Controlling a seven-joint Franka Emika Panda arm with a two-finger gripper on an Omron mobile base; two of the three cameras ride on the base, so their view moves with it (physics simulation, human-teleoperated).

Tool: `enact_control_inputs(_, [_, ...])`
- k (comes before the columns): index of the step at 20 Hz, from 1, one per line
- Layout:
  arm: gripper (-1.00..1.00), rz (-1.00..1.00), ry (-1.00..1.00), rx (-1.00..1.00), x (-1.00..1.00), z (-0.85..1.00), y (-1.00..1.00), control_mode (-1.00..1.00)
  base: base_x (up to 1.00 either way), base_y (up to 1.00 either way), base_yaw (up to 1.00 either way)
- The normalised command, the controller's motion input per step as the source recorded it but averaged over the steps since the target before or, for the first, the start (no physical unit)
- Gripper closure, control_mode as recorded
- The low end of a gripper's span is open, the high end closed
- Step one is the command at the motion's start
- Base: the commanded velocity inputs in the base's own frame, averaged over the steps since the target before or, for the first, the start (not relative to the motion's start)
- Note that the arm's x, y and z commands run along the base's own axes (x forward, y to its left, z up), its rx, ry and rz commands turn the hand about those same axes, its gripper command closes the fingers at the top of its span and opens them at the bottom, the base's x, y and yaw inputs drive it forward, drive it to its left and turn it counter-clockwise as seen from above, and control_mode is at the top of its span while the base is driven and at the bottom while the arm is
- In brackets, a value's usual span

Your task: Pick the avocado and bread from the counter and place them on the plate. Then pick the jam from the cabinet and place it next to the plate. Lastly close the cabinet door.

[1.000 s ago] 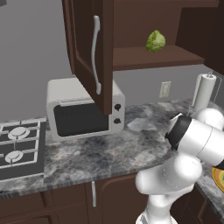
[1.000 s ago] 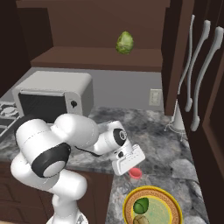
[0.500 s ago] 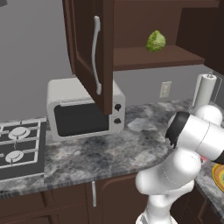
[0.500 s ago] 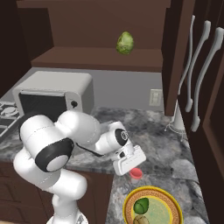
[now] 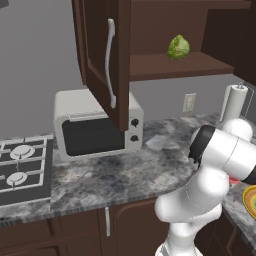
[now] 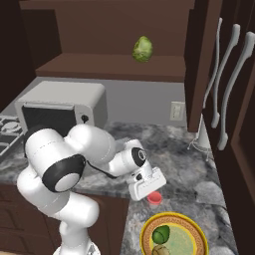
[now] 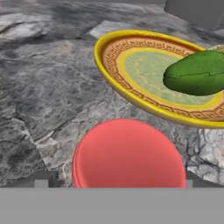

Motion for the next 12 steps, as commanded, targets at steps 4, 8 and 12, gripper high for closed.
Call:
enact_control_inputs(4, [-1.00,0.00,-0.20,0.00,-0.13,-0.01,0.27,-1.00,0.00,0.00,0.00])
enact_control_inputs(8, [-1.00,0.00,-0.25,0.00,-0.10,0.00,0.37,-1.00,0.00,0.00,0.00])
enact_control_inputs(12, [-1.00,0.00,-0.20,0.00,-0.03,0.00,0.38,-1.00,0.00,0.00,0.00])
